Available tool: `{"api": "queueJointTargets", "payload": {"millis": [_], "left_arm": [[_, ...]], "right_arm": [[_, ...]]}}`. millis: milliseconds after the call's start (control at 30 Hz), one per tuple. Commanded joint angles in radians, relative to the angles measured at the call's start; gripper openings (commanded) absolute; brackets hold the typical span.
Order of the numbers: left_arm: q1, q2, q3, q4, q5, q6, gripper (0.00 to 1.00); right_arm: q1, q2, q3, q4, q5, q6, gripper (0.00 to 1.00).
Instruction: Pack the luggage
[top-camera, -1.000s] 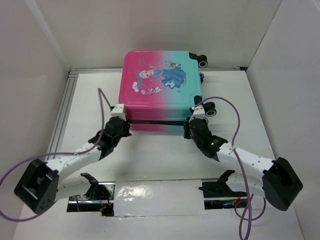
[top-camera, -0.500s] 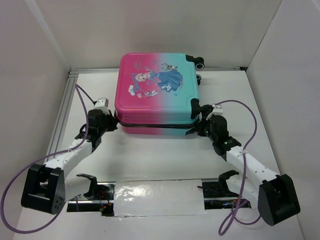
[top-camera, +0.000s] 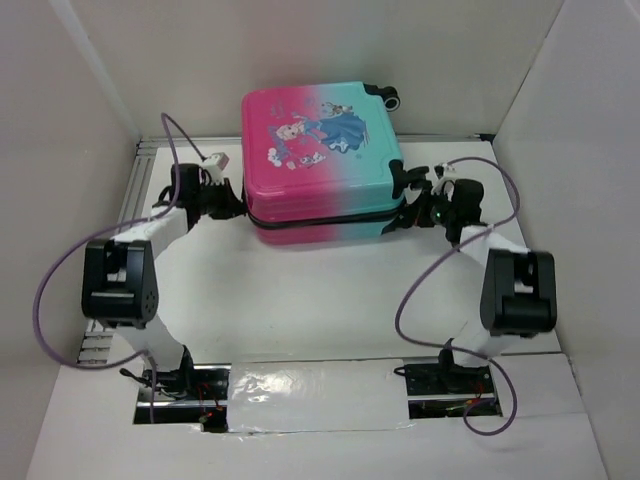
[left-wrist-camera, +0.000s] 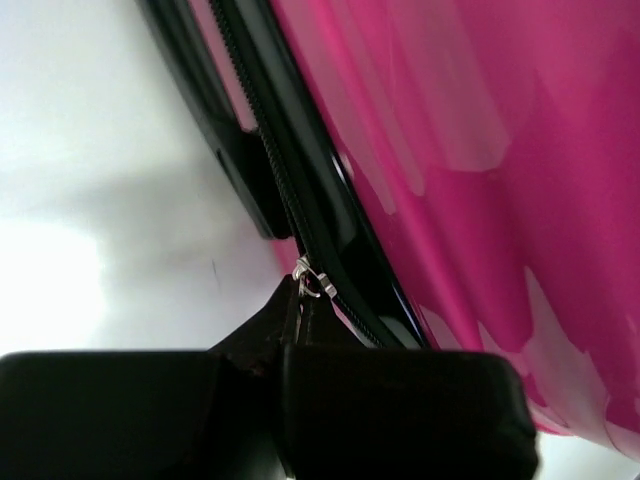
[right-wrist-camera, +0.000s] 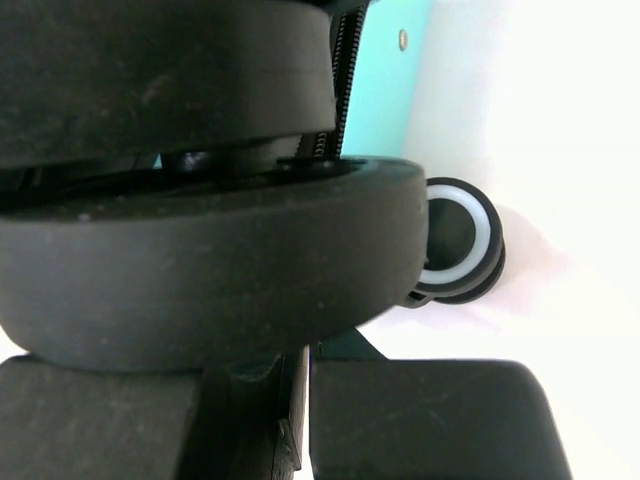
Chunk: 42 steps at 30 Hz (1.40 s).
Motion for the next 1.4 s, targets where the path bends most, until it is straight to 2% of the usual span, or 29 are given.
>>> {"api": "queueJointTargets", "payload": {"millis": [0,67,100,133,167,267,300,333,400,467,533,567,600,633,700,767,800,967,1067,1167,1233,1267,1333,1367], "left_arm": [[0.098,0.125,0.256,-0.006,-0.159,0.131,0.0],[0.098,0.256,0.375,-0.055,-0.171,0.131,0.0],[0.098,0.303,0.504,-0.127,-0.183,0.143,0.0],[0.098,0.343,0.562,-0.153,-0.198,0.143,0.0],[0.098,0.383,0.61,-0.167,-0.229,0.143,0.0],[0.089,0.502,0.762,-0.19,-0.273,0.122,0.0],[0.089,0.55,0.794,-0.191,-0.274,0.097,0.0],[0.089,0.571,0.846,-0.191,-0.295,0.083,0.0],[0.089,0.605,0.886,-0.191,-0.271,0.092,0.0],[0.089,0.628,0.903,-0.155,-0.203,0.147,0.0],[0.066,0.647,0.912,-0.114,-0.18,0.231,0.0],[0.066,0.668,0.979,-0.114,-0.18,0.244,0.0],[0.075,0.767,1.08,-0.143,-0.163,0.244,0.0],[0.084,0.768,1.081,-0.152,-0.142,0.226,0.0],[0.095,0.89,1.26,-0.152,-0.123,0.177,0.0],[0.109,0.961,1.41,-0.163,-0.109,0.12,0.0],[0.109,0.986,1.434,-0.152,-0.134,0.106,0.0],[0.071,1.012,1.368,0.041,-0.289,0.005,0.0],[0.045,1.087,1.493,0.056,-0.347,-0.02,0.0],[0.02,1.087,1.494,0.151,-0.343,-0.02,0.0],[0.02,1.087,1.506,0.152,-0.327,-0.02,0.0],[0.011,1.087,1.506,0.152,-0.307,-0.01,0.0],[0.011,1.073,1.462,0.141,-0.292,0.011,0.0],[0.002,1.061,1.449,0.141,-0.274,0.023,0.0]], "right_arm": [[-0.095,0.171,0.185,0.081,0.073,-0.094,0.0],[-0.095,0.315,0.34,0.044,0.044,-0.175,0.0],[-0.095,0.364,0.395,-0.021,0.03,-0.2,0.0],[-0.105,0.41,0.499,-0.049,0.016,-0.22,0.0],[-0.105,0.496,0.532,-0.063,0.016,-0.22,0.0],[-0.182,0.599,0.624,-0.022,-0.031,-0.135,0.0],[-0.209,0.659,0.638,0.007,-0.065,-0.026,0.0],[-0.252,0.694,0.657,0.075,-0.171,0.025,0.0],[-0.263,0.807,0.796,0.046,-0.232,0.03,0.0],[-0.214,0.872,0.92,-0.092,-0.216,-0.048,0.0],[-0.155,0.973,1.122,-0.211,-0.177,-0.131,0.0],[-0.142,1.012,1.197,-0.243,-0.163,-0.142,0.0],[-0.133,1.088,1.417,-0.281,-0.142,-0.142,0.0],[-0.133,1.125,1.419,-0.292,-0.142,-0.13,0.0],[-0.133,1.188,1.579,-0.292,-0.107,-0.095,0.0],[-0.133,1.24,1.632,-0.251,-0.088,-0.044,0.0],[-0.121,1.25,1.643,-0.229,-0.052,-0.032,0.0],[-0.047,1.263,1.643,-0.076,0.094,-0.006,0.0],[0.0,1.322,1.732,-0.062,0.224,0.015,0.0],[0.034,1.377,1.825,-0.024,0.387,-0.036,0.0],[0.059,1.386,1.846,0.002,0.569,-0.062,0.0],[0.068,1.376,1.824,0.033,0.57,-0.074,0.0],[0.059,1.376,1.812,0.12,0.469,-0.061,0.0],[0.059,1.376,1.812,0.133,0.478,-0.045,0.0]]}}
